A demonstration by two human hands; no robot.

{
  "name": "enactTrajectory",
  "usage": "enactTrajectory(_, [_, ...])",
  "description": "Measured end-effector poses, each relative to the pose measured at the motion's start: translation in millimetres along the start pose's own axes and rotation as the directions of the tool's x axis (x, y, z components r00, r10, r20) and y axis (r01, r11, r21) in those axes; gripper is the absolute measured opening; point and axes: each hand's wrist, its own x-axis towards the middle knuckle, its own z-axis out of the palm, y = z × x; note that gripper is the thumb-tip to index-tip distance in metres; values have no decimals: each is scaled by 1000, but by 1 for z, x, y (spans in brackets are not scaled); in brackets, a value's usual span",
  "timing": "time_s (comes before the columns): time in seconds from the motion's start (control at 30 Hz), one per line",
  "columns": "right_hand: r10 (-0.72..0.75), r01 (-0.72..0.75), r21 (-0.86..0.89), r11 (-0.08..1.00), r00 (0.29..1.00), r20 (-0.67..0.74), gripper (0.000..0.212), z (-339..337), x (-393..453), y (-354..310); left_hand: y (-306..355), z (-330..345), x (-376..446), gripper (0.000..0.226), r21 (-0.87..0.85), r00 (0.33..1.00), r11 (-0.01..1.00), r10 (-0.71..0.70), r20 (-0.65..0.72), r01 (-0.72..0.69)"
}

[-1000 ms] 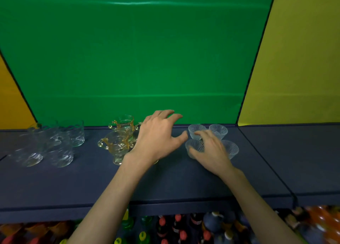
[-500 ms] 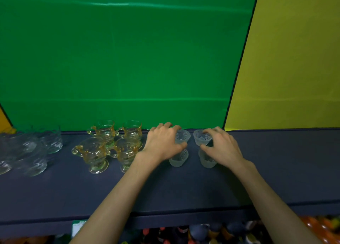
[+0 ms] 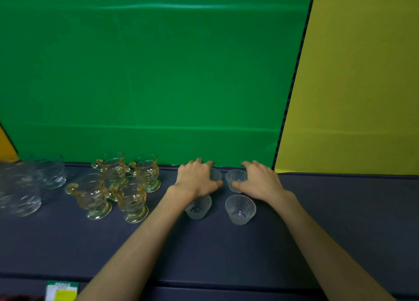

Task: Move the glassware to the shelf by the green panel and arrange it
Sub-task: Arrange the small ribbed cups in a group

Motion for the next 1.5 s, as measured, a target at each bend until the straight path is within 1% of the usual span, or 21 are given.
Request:
enactTrajectory(0.1, [6, -6, -5, 1000, 1000, 17, 82, 4, 9, -2, -3, 3, 4, 72, -20, 1000, 1000, -19, 24, 20])
enactTrajectory(0.17, [6, -6, 7, 1000, 1000, 8, 78, 6, 13, -4, -6, 5, 7, 70, -56, 999, 998, -29, 27, 30])
enactTrajectory(0.27, [2, -1, 46, 999, 1000, -23, 74, 8, 16, -8, -9, 7, 7, 72, -127, 999, 991, -37, -8, 36])
enactTrajectory(0.37, [4, 0, 82, 997, 998, -57, 76, 5, 13, -11, -12, 2, 3, 79, -200, 996, 979, -43, -78, 27])
enactTrajectory(0.47, [-5, 12, 89, 996, 996, -83, 80, -9, 6, -11, -15, -11, -3, 79, -263, 982, 965, -39, -182, -11])
enactTrajectory(0.53, [-14, 23, 92, 995, 995, -98, 84, -19, -2, -11, -15, -23, -11, 79, -285, 971, 958, -30, -236, -39])
enactTrajectory(0.6, [-25, 35, 93, 995, 994, -111, 86, -26, -11, -11, -15, -30, -21, 81, -274, 966, 960, -19, -256, -54])
enactTrajectory(0.77, [-40, 57, 135, 989, 991, -129, 87, -34, -36, -16, -17, -32, -46, 82, -193, 973, 980, 0, -232, -46])
enactTrajectory(0.87, [-41, 56, 132, 990, 993, -112, 85, -31, -48, -18, -19, -27, -57, 81, -155, 975, 987, 11, -220, -46])
enactTrajectory(0.97, [-36, 46, 133, 990, 996, -76, 84, -24, -59, -19, -19, -19, -69, 81, -149, 978, 988, 15, -208, -47])
enactTrajectory(1.2, [-9, 20, 125, 992, 996, -84, 74, -3, -78, -18, -26, -2, -87, 78, -155, 991, 987, 20, -135, -41])
enactTrajectory(1.33, [32, -16, 175, 985, 995, -89, 76, 10, -85, -18, -28, 9, -93, 77, -236, 991, 971, 2, -133, -33])
enactTrajectory(1.4, [53, -28, 231, 973, 993, -102, 82, 16, -88, -19, -29, 16, -96, 77, -321, 990, 947, -22, -143, -25])
enactTrajectory(1.47, [83, -52, 283, 958, 992, -99, 92, 23, -92, -20, -31, 23, -99, 83, -421, 990, 907, -51, -131, -10])
enactTrajectory(1.5, [97, -63, 303, 951, 991, -97, 94, 26, -94, -20, -31, 27, -100, 86, -464, 990, 886, -59, -129, -8])
